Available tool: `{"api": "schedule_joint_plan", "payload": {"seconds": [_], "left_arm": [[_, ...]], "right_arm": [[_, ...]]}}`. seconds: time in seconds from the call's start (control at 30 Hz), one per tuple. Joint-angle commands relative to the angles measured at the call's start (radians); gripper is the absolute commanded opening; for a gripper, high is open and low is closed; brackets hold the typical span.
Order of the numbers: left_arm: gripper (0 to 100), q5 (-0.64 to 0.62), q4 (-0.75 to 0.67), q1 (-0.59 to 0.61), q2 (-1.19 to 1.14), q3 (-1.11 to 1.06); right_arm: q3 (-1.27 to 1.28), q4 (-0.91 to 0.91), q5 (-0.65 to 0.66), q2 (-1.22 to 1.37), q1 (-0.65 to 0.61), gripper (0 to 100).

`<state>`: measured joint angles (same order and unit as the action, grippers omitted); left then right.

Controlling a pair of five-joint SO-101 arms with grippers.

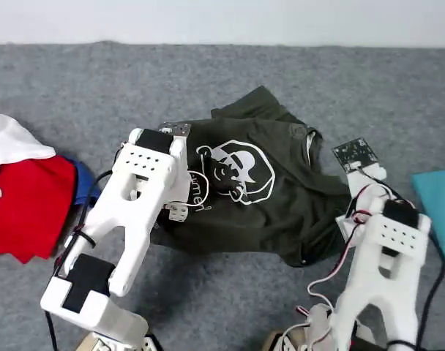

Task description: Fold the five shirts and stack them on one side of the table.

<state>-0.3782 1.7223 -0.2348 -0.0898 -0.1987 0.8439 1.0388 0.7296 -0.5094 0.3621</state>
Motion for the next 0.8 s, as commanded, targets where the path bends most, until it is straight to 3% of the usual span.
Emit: {"api": "schedule_joint_plan", "payload": {"seconds": [0.0, 0.23, 0.5, 0.63, 0.77], "left_arm": [[1, -0.003, 0.034, 0.009, 0.035, -0.002], [1, -0.003, 0.034, 0.009, 0.035, -0.002], [1, -0.003, 0.034, 0.006, 0.035, -0.002], [1, -0.003, 0.034, 0.009, 0.035, -0.002], [1, -0.003, 0.034, 0.009, 0.035, -0.002]], "right_arm": [[-0.057, -0.079, -0.008, 0.044, -0.015, 13.4], [-0.129, -0.025, -0.015, 0.177, -0.022, 13.4], [-0.313, 0.105, -0.023, 0.185, -0.125, 13.4], [-0.334, 0.114, -0.144, 0.203, -0.157, 13.4], [-0.334, 0.114, -0.169, 0.246, -0.159, 13.2]]}}
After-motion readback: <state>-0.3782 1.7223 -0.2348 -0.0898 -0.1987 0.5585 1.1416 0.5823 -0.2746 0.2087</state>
